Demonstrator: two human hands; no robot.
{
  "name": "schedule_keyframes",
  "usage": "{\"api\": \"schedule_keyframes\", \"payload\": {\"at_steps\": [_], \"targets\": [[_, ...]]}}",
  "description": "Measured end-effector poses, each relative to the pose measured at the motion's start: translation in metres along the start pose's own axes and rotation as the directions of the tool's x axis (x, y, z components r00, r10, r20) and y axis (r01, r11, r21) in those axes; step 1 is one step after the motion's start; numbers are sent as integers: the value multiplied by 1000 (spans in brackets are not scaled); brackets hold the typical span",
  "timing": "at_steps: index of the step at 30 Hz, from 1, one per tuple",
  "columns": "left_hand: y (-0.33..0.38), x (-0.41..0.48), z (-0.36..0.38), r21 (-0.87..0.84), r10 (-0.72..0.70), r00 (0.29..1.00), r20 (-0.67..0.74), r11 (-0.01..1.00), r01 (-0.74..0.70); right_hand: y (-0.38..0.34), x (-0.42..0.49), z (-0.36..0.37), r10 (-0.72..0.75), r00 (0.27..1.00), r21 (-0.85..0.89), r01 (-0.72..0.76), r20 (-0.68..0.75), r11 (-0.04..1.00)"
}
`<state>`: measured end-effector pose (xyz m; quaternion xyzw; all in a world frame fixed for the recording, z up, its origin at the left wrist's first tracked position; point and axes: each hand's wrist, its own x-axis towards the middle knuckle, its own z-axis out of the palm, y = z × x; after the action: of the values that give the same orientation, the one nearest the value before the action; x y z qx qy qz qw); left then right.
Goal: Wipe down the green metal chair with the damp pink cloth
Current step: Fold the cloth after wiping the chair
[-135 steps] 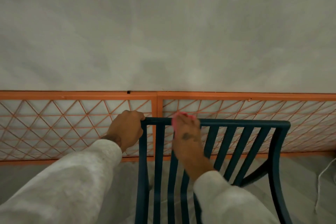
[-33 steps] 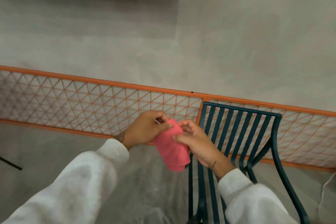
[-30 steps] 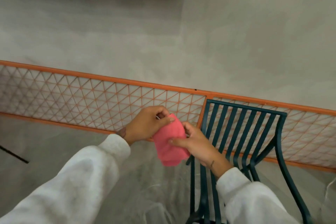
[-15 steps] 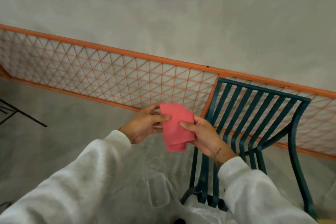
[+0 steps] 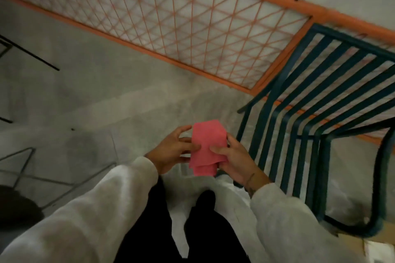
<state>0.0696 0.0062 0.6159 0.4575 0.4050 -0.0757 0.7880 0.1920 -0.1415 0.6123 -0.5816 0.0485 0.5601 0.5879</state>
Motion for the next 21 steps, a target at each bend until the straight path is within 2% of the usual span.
{"api": "schedule_keyframes", "payload": {"at_steps": [7,11,17,21], "targets": [[-81,96,-62,53,-100,991,-88,993,104,87,108,-18,216,966,9,-217,-146,976],[-156,165,-96,96,-126,981,-145,985,140,152,189,-35,293,933,-56,-310,-207,949],[-293,282,-136,105,-153,953,-261,977,185,266,315,-85,276,894,-254,-375,-354,891],[-339,339,-148,188,-135,943,-304,962,198,318,372,-115,259,896,-305,-375,-360,875]]}}
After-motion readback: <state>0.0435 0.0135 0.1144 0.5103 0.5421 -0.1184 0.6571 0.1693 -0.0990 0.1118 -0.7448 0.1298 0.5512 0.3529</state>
